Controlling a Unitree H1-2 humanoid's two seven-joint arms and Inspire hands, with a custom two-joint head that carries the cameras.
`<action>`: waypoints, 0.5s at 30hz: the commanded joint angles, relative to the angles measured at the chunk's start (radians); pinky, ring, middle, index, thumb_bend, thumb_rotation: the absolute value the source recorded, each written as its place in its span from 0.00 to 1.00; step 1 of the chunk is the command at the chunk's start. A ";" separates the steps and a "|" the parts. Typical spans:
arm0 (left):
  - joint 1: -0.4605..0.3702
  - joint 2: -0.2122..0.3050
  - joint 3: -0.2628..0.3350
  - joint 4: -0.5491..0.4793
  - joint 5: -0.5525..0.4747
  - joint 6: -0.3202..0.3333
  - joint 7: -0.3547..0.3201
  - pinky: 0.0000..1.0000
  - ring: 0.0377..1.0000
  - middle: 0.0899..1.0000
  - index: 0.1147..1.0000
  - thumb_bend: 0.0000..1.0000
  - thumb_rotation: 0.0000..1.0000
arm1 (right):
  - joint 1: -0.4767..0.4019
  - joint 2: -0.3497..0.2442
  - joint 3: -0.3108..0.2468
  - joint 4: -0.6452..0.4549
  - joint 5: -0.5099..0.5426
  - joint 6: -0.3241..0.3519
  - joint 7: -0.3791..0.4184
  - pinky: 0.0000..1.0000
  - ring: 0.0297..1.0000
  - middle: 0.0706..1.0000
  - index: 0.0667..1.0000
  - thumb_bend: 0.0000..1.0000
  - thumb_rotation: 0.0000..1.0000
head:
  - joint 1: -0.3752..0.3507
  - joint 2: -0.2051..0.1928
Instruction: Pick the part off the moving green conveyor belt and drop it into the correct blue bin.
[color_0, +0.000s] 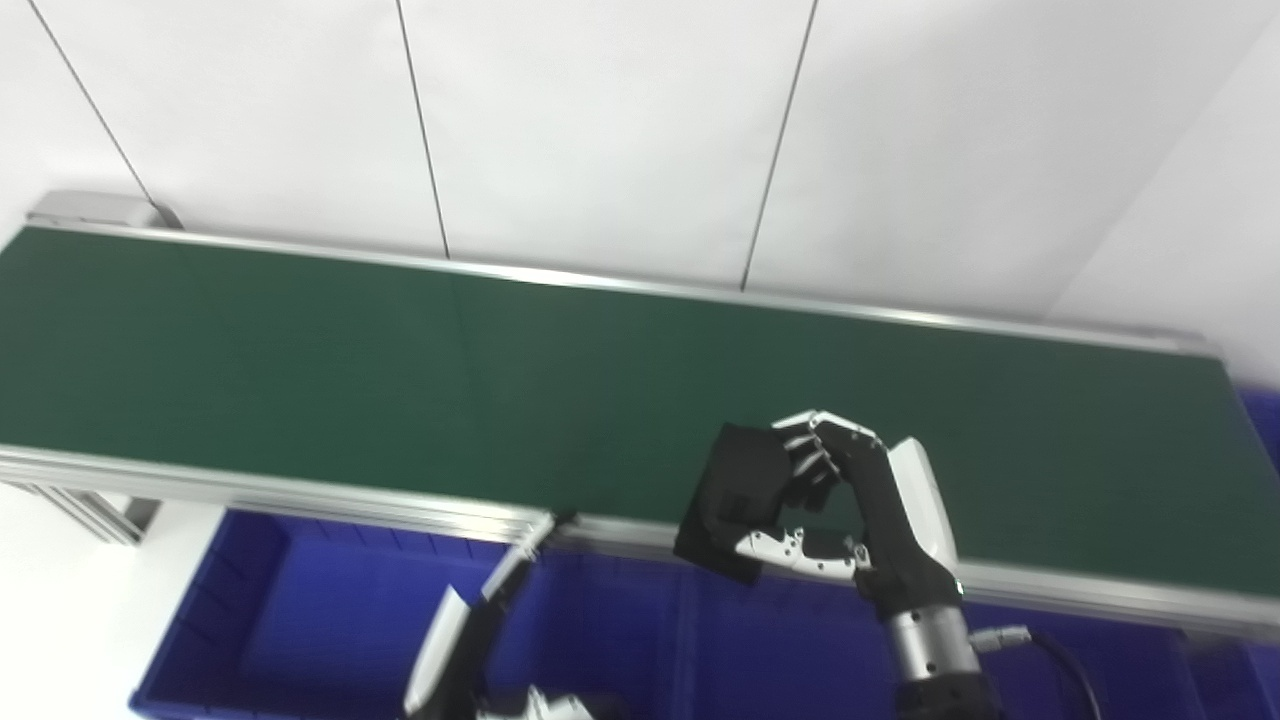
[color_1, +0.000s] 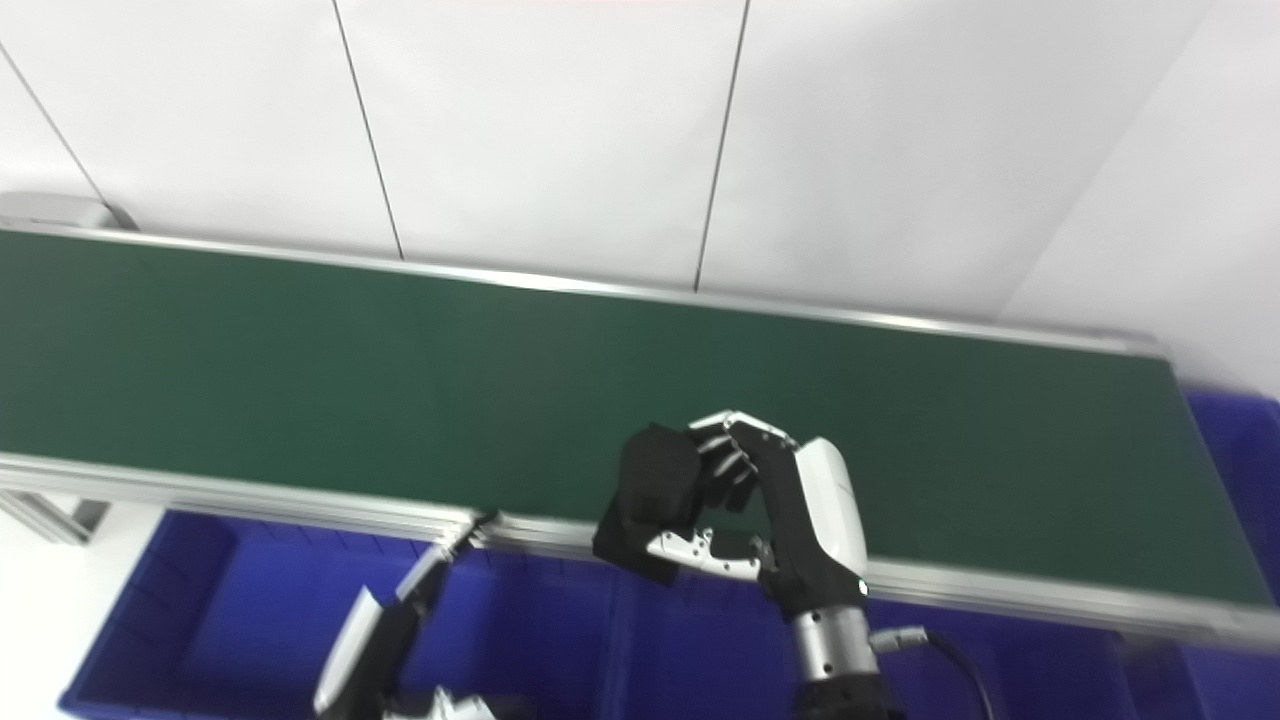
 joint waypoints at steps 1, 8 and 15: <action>0.008 0.001 0.014 -0.039 -0.011 -0.020 -0.029 0.94 0.96 0.94 0.89 0.91 0.43 | 0.033 -0.015 -0.012 -0.056 0.006 -0.033 0.010 0.27 0.31 0.38 0.50 0.51 0.00 | 0.007 0.010; 0.010 -0.010 0.051 -0.065 -0.025 0.007 -0.081 0.95 0.95 0.93 0.89 0.90 0.42 | 0.139 -0.062 -0.031 -0.048 -0.002 -0.063 0.004 0.25 0.30 0.38 0.50 0.51 0.00 | -0.003 0.045; 0.001 -0.013 0.085 -0.093 -0.037 0.050 -0.133 0.95 0.95 0.93 0.89 0.90 0.42 | 0.186 -0.094 -0.040 0.037 -0.001 -0.037 0.027 0.25 0.30 0.37 0.50 0.51 0.00 | -0.018 0.064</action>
